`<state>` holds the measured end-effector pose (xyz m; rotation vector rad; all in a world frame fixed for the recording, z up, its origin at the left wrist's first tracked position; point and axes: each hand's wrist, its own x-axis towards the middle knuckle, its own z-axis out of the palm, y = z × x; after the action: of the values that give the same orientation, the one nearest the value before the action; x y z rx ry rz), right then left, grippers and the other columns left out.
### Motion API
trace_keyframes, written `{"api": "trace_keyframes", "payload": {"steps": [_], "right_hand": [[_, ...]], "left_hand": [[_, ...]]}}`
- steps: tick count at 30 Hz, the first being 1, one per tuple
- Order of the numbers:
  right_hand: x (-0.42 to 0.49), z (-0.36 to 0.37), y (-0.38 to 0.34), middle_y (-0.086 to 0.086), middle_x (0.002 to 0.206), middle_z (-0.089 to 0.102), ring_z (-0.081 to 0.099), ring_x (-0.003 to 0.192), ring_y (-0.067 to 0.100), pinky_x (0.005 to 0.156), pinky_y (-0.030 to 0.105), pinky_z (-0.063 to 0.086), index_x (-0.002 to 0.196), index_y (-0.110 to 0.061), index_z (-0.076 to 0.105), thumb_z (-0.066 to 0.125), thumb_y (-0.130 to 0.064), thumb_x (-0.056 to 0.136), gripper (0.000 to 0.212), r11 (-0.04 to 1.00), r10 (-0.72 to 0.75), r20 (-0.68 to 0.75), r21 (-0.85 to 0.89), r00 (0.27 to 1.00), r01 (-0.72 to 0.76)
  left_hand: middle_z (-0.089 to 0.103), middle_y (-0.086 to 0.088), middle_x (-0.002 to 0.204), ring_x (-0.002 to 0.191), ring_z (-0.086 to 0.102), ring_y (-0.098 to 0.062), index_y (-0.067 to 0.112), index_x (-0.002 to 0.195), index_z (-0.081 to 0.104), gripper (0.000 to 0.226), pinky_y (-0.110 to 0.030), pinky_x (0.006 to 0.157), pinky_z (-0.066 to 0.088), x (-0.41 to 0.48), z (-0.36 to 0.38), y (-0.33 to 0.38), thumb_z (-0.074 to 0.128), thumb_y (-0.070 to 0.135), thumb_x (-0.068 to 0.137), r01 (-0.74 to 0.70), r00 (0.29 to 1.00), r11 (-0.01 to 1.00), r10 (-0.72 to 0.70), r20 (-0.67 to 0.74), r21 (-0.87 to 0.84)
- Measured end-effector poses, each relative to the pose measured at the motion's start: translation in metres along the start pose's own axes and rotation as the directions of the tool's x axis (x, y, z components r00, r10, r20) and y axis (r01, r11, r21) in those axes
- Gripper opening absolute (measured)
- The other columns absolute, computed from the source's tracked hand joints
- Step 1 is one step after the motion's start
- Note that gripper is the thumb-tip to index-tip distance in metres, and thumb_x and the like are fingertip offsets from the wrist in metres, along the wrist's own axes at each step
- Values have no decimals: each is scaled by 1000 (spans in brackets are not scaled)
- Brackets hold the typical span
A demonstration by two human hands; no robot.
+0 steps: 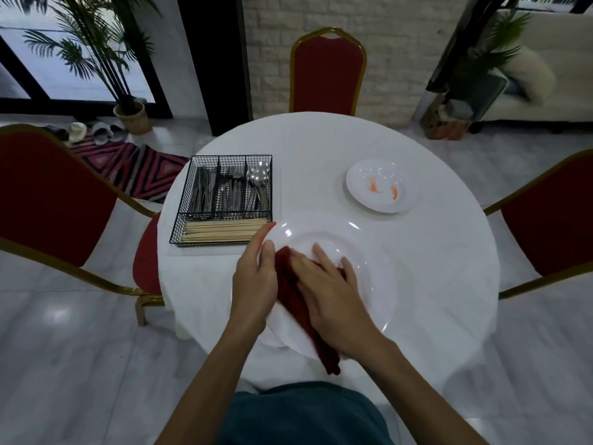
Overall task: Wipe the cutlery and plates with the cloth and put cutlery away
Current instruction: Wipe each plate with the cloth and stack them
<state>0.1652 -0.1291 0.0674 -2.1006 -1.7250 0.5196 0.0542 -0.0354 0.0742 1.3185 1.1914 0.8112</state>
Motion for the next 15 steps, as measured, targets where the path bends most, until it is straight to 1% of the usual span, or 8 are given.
{"api": "trace_keyframes", "payload": {"steps": [2,4,6,7,9,11,13,15], "right_hand": [[6,7,23,-15,164,32,10,158,20,125,58,6,158,-31,32,23,-36,105,54,993,46,-105,-106,993,-57],[1,9,37,-7,156,47,32,152,30,120,59,21,152,-23,47,50,-18,101,51,974,67,-183,-201,981,-105],[-15,16,42,-1,139,64,56,130,33,108,48,32,138,-18,62,59,-13,91,48,957,44,-252,-266,967,-113],[-26,22,37,-1,129,67,61,118,31,100,42,34,129,-19,68,57,-17,89,42,960,27,-280,-260,960,-103],[-41,30,17,-5,116,67,60,106,22,89,34,37,117,-22,73,53,-25,90,34,986,-20,-298,-166,954,-31],[-37,27,-2,-6,111,65,53,104,17,85,29,39,114,-23,73,51,-27,92,31,995,-78,-266,-81,961,58],[-16,17,-7,-3,106,63,51,100,18,83,31,40,110,-21,73,54,-25,92,26,994,-90,-275,-78,957,71],[7,5,1,1,98,61,51,93,24,78,38,41,104,-20,74,60,-21,88,22,995,-40,-356,-105,934,3]], "left_hand": [[62,16,131,122,56,-8,47,130,59,33,-38,108,46,0,-3,0,42,32,107,-8,1000,1000,8,-8,13],[62,18,125,117,57,-7,48,127,60,32,-40,106,47,4,-10,4,41,32,107,10,999,1000,-10,-38,8],[61,19,122,112,57,-4,51,126,59,32,-41,103,50,8,-17,4,40,33,107,33,997,999,-33,-66,-3],[62,18,121,112,58,-4,51,125,59,32,-43,102,51,10,-20,3,40,34,107,39,996,999,-39,-77,-3],[63,16,123,114,59,-9,52,124,60,33,-45,103,50,12,-19,0,39,34,107,37,996,999,-37,-76,0],[64,12,126,116,59,-14,51,126,59,33,-44,104,49,10,-7,0,38,33,107,14,999,999,-13,-47,36],[64,12,125,116,58,-13,49,129,58,34,-36,102,47,3,6,1,38,32,107,-22,1000,995,22,3,96],[62,18,118,112,56,-8,50,129,58,35,-28,95,44,-4,14,2,39,31,107,-29,999,993,25,35,115]]}}
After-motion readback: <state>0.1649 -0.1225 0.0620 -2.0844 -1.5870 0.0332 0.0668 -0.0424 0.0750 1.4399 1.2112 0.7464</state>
